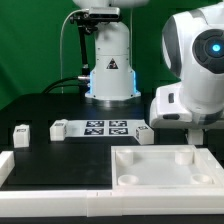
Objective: Assemble one leg
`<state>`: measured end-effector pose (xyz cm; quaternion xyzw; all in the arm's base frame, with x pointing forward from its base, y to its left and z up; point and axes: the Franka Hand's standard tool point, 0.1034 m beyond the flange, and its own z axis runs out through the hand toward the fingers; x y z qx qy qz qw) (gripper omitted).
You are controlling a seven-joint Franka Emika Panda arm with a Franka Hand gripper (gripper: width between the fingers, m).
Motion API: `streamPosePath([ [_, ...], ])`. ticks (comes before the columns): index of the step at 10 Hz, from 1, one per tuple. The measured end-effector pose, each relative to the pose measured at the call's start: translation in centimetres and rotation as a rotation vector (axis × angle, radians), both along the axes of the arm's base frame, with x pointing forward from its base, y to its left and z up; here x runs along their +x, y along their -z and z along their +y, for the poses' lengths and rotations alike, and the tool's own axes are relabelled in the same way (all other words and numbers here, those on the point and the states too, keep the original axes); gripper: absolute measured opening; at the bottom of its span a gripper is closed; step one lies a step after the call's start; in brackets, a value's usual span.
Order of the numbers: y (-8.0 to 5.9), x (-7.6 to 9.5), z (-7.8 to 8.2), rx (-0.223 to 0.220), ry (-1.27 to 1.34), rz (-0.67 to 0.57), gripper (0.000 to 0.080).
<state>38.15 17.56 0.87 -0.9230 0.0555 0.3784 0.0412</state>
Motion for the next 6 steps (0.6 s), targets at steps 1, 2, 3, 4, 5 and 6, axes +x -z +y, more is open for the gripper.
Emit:
streamPosePath([
  [1,0.0,0.0,0.0,0.000,0.000,0.000,0.0286],
  [2,0.0,0.0,0.0,0.000,0.000,0.000,0.0286],
  [3,-0.2,0.1,-0.1,0.000,0.000,0.003,0.0286],
  [4,-1.6,0.4,-0.8,-0.006,0.005,0.022,0.0287],
  [5,-3.6,0.7,-1.4,-0.017,0.015,0.033,0.0287],
  [6,-5.4,1.0,-1.8,-0.021,0.020,0.050,0.0287],
])
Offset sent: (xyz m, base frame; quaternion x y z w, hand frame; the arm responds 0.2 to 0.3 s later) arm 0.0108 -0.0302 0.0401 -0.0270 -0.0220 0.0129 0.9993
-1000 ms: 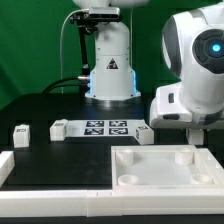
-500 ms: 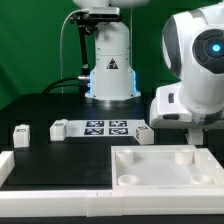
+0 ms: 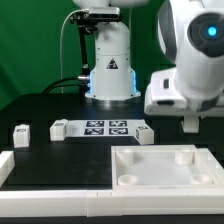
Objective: Assemble one leg
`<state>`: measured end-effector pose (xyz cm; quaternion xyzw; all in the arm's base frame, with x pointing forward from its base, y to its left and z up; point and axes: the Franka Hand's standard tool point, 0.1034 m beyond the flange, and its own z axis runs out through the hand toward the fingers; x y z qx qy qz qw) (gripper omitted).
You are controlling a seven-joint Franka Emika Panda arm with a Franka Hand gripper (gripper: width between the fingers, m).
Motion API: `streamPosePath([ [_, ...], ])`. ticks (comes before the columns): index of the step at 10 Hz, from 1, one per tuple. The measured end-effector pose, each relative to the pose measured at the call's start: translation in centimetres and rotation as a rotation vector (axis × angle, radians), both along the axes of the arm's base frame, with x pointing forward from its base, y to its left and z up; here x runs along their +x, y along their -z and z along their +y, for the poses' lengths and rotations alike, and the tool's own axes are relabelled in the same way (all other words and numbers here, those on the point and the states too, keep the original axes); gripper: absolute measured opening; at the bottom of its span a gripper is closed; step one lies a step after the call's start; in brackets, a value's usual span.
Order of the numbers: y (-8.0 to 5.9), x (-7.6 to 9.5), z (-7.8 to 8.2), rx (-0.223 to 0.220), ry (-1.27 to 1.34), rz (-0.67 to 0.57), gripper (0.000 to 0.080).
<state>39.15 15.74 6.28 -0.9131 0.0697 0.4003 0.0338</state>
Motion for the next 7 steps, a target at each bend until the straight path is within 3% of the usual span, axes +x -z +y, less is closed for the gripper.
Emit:
streamPosePath([
  [2,-4.1,2.1,-0.3,0.004,0.004,-0.055,0.0287],
  [3,-4.2,1.7,-0.4,0.002,0.005,-0.079,0.0287],
  [4,-3.5,2.1,-0.2,0.001,0.009,-0.112,0.0287],
  [7,-3.8,3.0,0.4,-0.013,0.028,-0.411,0.0288],
])
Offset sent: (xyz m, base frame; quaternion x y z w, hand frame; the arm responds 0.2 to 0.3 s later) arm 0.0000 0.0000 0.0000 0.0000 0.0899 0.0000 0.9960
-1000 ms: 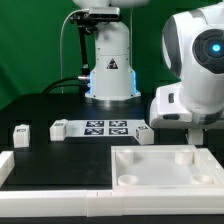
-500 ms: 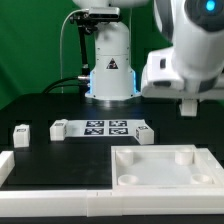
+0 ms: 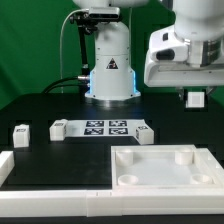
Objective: Assemble one leg
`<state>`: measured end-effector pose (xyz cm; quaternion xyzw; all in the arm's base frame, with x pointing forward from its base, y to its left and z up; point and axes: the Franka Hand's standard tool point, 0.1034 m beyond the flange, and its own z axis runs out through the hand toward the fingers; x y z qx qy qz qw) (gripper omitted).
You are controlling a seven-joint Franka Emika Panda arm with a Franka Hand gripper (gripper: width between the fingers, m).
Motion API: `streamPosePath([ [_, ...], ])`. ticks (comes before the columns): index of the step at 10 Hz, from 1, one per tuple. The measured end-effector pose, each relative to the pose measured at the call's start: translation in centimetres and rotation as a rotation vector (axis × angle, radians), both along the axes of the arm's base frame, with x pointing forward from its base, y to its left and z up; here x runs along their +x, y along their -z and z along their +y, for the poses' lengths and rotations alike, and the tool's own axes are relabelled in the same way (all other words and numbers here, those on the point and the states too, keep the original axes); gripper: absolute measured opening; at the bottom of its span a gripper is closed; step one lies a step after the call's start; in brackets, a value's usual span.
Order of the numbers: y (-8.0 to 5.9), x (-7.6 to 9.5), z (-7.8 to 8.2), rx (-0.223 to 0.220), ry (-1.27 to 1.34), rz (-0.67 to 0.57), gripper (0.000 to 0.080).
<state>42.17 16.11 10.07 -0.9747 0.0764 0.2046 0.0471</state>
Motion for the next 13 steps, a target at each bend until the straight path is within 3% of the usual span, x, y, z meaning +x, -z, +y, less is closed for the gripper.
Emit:
streamPosePath([
  [2,0.0,0.6,0.3,-0.007,0.015,-0.159,0.0288],
  [3,-1.0,1.5,-0.6,-0.002,-0.031,-0.219,0.0288],
  [4,-2.2,4.3,-2.1,0.002,-0.035,-0.326,0.0288],
  [6,-3.2,8.1,-3.7,-0.008,-0.055,-0.493,0.0288],
  [7,-3.5,9.5,-3.7,-0.008,-0.052,-0.615,0.0288],
  [8,-3.3,9.2,-3.3,-0.007,-0.040,-0.707,0.0288],
  [11,-3.0,8.8,-3.2,-0.007,-0.044,-0.710,0.0288],
  [12,-2.5,9.5,-3.3,-0.004,-0.128,-0.722,0.0288],
  [13,-2.2,11.6,-3.7,-0.007,-0.188,-0.744,0.0288],
])
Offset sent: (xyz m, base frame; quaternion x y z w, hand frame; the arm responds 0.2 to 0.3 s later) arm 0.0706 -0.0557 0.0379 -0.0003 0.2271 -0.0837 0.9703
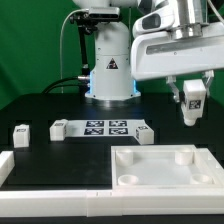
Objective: Assemble one leg
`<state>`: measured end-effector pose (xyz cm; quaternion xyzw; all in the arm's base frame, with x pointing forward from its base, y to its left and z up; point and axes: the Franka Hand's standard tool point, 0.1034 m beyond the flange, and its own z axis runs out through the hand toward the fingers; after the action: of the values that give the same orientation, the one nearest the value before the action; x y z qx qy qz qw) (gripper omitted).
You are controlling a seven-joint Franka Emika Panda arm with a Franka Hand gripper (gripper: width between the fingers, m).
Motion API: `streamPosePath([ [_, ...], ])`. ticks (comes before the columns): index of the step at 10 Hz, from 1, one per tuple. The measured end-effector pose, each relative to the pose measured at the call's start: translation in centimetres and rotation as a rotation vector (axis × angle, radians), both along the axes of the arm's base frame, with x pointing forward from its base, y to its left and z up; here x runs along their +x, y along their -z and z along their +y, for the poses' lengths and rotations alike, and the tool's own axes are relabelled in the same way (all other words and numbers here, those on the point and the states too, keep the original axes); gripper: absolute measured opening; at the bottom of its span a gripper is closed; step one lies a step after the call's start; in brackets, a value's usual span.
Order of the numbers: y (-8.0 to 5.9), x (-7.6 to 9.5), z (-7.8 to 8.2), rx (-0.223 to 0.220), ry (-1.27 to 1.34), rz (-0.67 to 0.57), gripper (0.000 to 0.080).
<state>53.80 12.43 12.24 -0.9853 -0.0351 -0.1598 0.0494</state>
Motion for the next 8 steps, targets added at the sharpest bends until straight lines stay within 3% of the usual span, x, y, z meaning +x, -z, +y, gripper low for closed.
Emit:
streamPosePath([
  [2,-0.3,4.0,-0.6,-0.013,-0.031,-0.060,0.0288],
  [3,-0.3,5.5,-0.9,-0.016,-0.030,-0.205,0.0288],
  [4,0.4,6.2,-1.4,-0.019,-0.020,-0.309,0.0288],
  [5,1.5,6.0,-1.4,-0.021,-0.021,-0.269,0.0288],
  [8,1.4,6.1,-1.4,-0.021,-0.020,-0.273,0.0288],
])
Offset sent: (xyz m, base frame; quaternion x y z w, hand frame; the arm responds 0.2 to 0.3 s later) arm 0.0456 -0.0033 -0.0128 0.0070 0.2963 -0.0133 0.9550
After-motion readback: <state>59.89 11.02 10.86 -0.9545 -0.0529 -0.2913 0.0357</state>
